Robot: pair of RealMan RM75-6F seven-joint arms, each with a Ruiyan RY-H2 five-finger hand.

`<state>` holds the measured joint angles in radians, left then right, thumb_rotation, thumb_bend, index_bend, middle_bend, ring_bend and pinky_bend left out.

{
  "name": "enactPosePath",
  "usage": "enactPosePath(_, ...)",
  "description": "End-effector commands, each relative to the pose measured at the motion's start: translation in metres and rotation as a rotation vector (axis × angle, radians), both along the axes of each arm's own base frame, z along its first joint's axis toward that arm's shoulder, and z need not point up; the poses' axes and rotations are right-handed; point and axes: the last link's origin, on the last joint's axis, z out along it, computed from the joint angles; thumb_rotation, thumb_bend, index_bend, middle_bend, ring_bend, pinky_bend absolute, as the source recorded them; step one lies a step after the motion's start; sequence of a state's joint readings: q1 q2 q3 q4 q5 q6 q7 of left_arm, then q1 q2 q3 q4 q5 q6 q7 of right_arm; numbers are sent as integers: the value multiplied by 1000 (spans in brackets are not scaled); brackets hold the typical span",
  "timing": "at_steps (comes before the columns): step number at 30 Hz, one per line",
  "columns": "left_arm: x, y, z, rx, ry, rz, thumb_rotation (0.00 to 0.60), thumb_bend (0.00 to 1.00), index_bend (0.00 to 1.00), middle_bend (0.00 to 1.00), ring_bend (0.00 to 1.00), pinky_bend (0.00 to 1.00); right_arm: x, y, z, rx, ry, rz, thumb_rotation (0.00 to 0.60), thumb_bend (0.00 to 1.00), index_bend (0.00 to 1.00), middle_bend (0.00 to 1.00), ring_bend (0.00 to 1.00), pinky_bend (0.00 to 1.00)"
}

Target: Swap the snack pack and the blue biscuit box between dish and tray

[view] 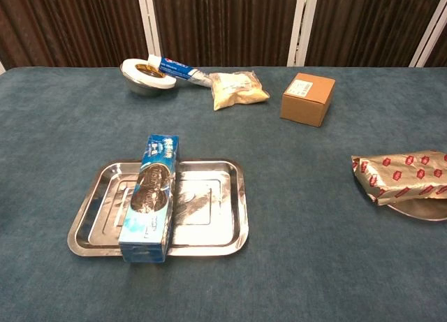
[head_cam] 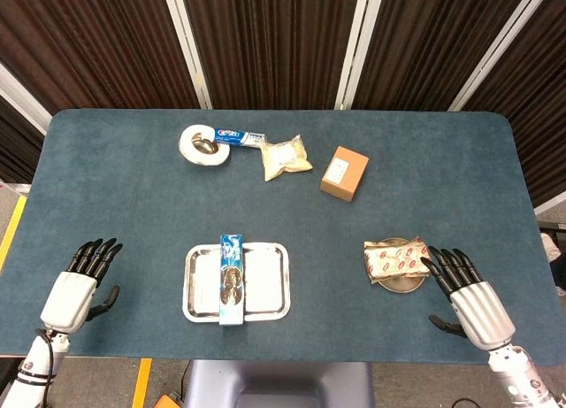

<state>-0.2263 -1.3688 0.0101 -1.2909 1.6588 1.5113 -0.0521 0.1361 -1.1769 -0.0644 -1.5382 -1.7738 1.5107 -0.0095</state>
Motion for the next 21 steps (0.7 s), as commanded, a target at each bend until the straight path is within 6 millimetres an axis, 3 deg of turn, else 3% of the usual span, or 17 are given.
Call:
enactPosePath(1, 0, 0, 0, 1, 0, 0, 600, 437, 0, 33, 0, 94, 0, 0, 0, 0, 2, -3, 600, 194, 0, 0, 0, 0)
enactPosePath(9, 2, -1, 2, 6, -12, -7, 600, 436, 0, 33, 0, 94, -4, -15, -8, 9, 44, -31, 600, 194, 0, 0, 0, 0)
enactPosePath(17, 1, -1, 4, 6, -18, -5, 600, 437, 0, 34, 0, 94, -13, -89, -35, 115, 207, -121, 600, 194, 0, 0, 0, 0)
enactPosePath(21, -1, 0, 4, 7, -16, 7, 600, 437, 0, 33, 0, 94, -14, -115, -53, 167, 268, -137, 600, 194, 0, 0, 0, 0)
